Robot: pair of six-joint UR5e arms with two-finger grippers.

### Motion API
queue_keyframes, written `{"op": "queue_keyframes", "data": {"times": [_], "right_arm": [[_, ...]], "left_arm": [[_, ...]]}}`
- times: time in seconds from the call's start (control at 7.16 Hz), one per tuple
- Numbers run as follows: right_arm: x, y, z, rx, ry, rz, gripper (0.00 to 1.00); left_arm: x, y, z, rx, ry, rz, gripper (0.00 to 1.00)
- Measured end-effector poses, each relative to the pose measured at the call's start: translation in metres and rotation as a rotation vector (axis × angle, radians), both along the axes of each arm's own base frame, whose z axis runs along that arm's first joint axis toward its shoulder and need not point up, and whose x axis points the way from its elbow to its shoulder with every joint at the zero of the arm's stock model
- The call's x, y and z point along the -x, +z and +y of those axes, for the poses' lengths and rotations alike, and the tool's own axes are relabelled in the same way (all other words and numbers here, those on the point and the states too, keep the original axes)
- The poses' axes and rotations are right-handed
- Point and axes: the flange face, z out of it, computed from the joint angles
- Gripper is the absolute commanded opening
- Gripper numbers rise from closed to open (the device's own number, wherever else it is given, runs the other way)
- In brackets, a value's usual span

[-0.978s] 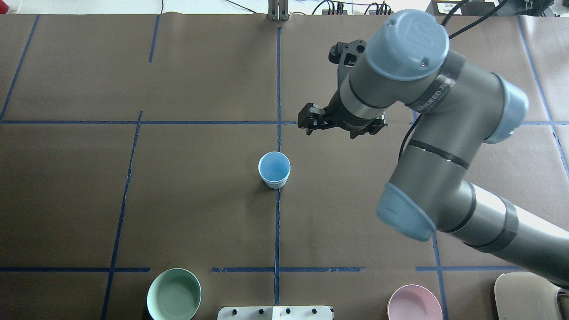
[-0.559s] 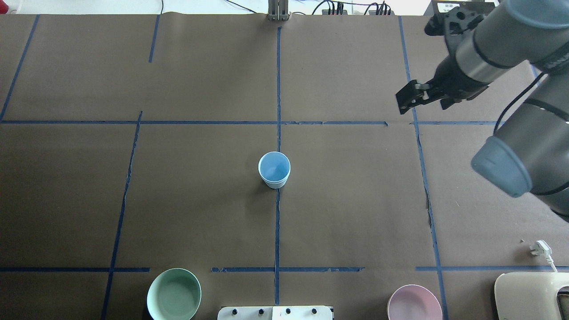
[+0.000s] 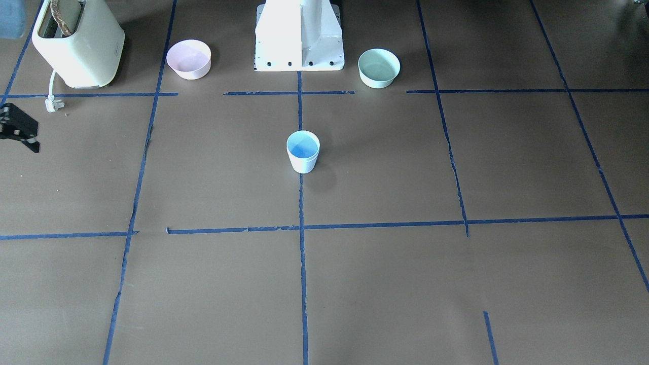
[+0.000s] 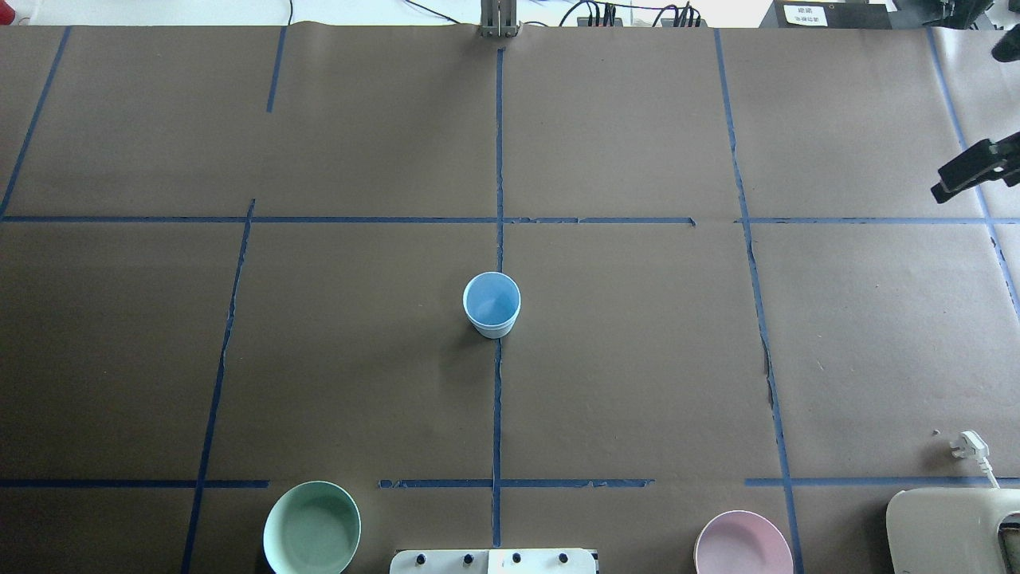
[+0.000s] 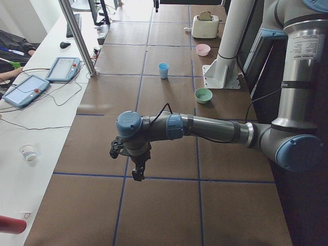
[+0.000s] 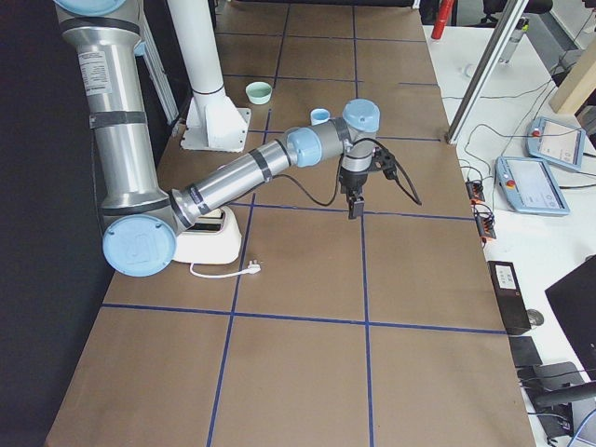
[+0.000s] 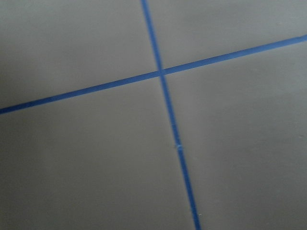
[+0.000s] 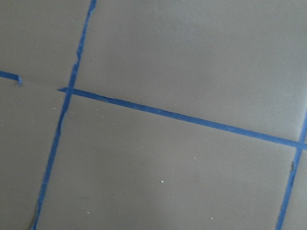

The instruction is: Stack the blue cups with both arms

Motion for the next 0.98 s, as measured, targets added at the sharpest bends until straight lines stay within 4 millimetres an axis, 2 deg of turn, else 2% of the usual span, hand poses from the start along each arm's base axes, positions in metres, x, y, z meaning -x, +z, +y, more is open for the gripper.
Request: {"op": "queue_keyframes", "data": {"times": [0.14,0.42,0.7,0.98], "right_arm": [[-0.028,0.035,0.006,0.019,-0.016,-0.014,1.00],[-0.066,0.090,0.009,0.088,0.013,-0.090,1.00],[-0.082,0.117,-0.004,0.113,0.044,-0.114,1.00],[-0.112,0.165,0.011,0.161,0.099,-0.116,1.00]], "left_arm": [[0.001,0.017,-0.001,0.010,-0.018,0.020,1.00],[0.001,0.027,-0.005,0.028,-0.070,0.027,1.00],[0.000,0.027,-0.006,0.036,-0.087,0.025,1.00],[0.000,0.027,-0.006,0.037,-0.088,0.023,1.00]]}}
